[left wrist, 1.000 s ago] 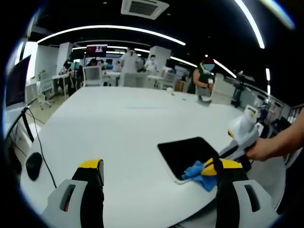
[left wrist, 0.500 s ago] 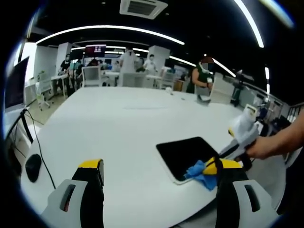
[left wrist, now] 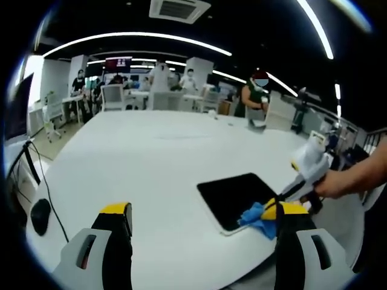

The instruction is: Wipe the mirror surface with the cleaning cloth until all visible marks leave the cleaned area.

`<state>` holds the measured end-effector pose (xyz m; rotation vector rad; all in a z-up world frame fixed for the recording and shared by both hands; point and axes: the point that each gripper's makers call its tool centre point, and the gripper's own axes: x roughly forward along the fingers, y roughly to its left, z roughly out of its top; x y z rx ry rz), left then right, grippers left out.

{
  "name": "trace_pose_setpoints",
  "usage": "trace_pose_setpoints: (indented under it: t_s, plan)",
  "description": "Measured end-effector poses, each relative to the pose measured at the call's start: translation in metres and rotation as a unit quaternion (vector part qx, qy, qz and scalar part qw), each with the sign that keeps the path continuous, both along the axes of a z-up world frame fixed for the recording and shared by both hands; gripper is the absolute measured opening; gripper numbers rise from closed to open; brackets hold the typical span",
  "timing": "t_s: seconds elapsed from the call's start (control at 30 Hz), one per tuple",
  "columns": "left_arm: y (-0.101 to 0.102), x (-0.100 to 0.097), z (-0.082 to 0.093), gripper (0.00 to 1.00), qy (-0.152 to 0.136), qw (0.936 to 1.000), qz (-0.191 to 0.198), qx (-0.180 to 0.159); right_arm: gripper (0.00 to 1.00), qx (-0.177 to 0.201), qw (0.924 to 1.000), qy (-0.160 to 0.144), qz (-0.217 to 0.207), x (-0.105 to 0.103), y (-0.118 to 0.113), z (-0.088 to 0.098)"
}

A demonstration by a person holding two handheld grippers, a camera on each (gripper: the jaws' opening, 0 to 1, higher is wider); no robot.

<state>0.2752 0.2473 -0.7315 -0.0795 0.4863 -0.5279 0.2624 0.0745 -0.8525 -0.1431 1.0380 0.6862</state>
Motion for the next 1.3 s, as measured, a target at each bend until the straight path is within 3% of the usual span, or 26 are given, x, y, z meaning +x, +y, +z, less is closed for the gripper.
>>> trace_pose_setpoints:
  t_s: [0.3, 0.47, 0.63, 0.9, 1.3]
  plan:
    - [0.003, 0.000, -0.001, 0.99, -0.011, 0.9998, -0.012, 0.012, 0.00, -0.013, 0.9997, -0.018, 0.000, 0.007, -0.001, 0.001]
    - [0.005, -0.001, -0.004, 0.99, -0.002, 0.9998, -0.013, 0.014, 0.00, -0.014, 0.9998, -0.014, -0.010, 0.012, -0.001, 0.001]
    - [0.000, -0.008, -0.009, 0.99, -0.005, 0.9989, -0.039, 0.026, 0.00, -0.011, 0.9994, -0.011, -0.030, 0.022, -0.004, 0.000]
    - [-0.002, -0.003, -0.006, 0.99, -0.007, 0.9994, -0.033, 0.009, 0.00, -0.009, 0.9990, -0.017, -0.040, 0.033, -0.005, 0.001]
    - [-0.001, -0.008, -0.015, 0.99, 0.013, 0.9994, -0.031, 0.005, 0.00, -0.008, 0.9983, -0.017, -0.055, 0.058, -0.010, 0.000]
